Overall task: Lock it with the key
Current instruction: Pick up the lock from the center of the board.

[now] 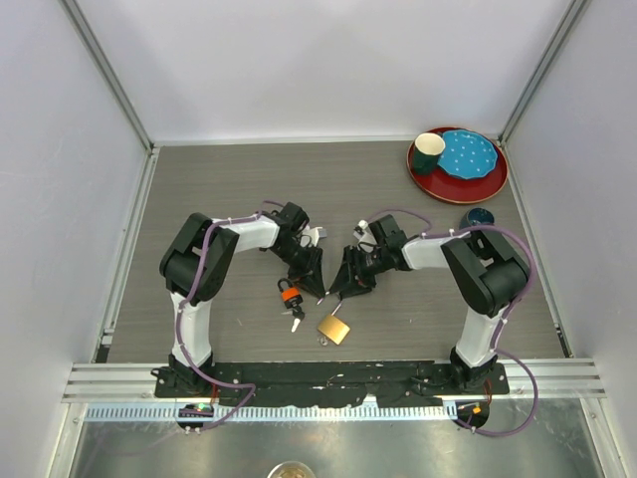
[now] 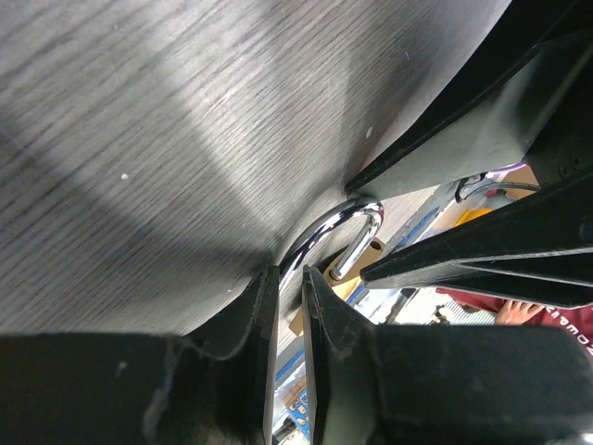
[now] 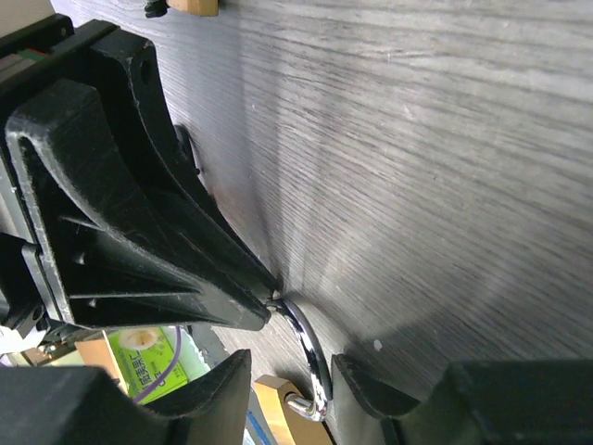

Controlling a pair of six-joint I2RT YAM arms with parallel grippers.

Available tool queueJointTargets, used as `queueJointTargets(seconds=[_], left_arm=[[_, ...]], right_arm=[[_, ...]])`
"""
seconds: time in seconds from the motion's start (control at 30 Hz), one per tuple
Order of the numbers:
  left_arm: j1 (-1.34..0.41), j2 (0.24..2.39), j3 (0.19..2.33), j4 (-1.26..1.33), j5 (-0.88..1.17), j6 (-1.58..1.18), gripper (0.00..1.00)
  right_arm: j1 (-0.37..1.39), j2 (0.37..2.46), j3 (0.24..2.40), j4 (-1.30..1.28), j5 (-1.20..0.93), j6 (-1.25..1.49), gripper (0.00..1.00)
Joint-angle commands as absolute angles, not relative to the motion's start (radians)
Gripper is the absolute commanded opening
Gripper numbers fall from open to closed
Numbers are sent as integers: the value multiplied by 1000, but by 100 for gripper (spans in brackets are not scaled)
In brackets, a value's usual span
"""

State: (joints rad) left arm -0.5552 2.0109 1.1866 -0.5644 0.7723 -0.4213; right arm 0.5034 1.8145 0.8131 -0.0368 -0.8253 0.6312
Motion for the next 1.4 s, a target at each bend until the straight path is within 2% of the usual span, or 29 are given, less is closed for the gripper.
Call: queueJointTargets(seconds=[0.0,0.23,0.47,0.67,0.7,0.8,1.03,1.27,1.37], left_arm=[[-568,2036,1195,-485,745,-433,20],[-568,2026,1197,-474,756,-439,22],[-568,2028,1192,-431,785,-468,23],[-568,2031,1195,-433,785,-471,23],[-568,2033,1196,-434,784,-471,23],[-568,2026,1204,-452,764,-462,24],[-545,1957,1296,-538,664,-420,38],[-483,1829,1483,-595,563,-426,45],[-466,1754,1525,-574,548,-443,55]], right_arm=[[512,1850,810,63,-813,638,45],[511,1848,816,18,-821,624,42],[511,1887,807,162,-891,695,40],[511,1922,827,184,-922,709,24],[511,1922,828,184,-922,707,15],[512,1911,839,163,-917,696,2],[511,1856,911,8,-882,606,2],[509,1772,1020,-98,-848,606,2],[511,1727,1068,-112,-842,627,2]])
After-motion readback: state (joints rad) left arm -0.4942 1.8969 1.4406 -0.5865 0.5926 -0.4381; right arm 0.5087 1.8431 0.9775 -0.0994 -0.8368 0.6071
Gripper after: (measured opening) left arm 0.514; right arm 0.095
